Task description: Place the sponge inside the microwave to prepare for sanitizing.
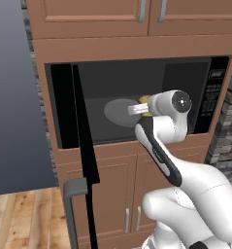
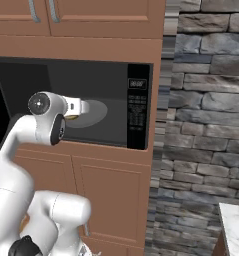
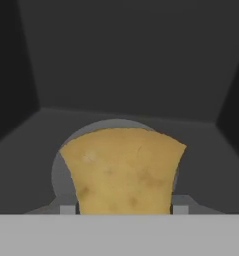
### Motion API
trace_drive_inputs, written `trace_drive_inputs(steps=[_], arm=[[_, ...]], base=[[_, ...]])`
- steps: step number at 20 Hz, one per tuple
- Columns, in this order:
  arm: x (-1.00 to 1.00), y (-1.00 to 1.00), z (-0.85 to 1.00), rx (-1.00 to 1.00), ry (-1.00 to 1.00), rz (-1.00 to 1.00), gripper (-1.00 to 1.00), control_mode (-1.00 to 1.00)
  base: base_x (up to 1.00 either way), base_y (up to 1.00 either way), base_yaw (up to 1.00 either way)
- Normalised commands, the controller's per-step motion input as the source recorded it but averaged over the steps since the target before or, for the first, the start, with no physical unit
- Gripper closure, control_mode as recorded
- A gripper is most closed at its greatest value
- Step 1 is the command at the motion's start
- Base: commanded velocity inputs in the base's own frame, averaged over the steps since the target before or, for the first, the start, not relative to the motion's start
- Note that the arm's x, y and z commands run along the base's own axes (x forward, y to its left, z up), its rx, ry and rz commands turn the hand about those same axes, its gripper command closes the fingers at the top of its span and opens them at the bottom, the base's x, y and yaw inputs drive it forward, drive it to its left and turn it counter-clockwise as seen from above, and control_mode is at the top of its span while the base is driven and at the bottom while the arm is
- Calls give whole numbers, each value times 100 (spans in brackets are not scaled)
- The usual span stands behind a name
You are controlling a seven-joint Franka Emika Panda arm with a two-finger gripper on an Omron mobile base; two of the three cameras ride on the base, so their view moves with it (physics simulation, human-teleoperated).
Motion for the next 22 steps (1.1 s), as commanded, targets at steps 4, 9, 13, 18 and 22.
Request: trace_drive_inputs(steps=[4,9,13,18,22], arm=[[11,10,-3,0,1,-2,100,-100],[16,8,-12,0,0,-2,100,-100],[29,1,-18,-1,0,0,100,-100],[30,0,-12,0,0,0,100,-100],[18,0,-7,0,0,0,100,-100]], base=[[0,0,0],[0,0,0],[0,0,0],[0,0,0],[0,0,0]])
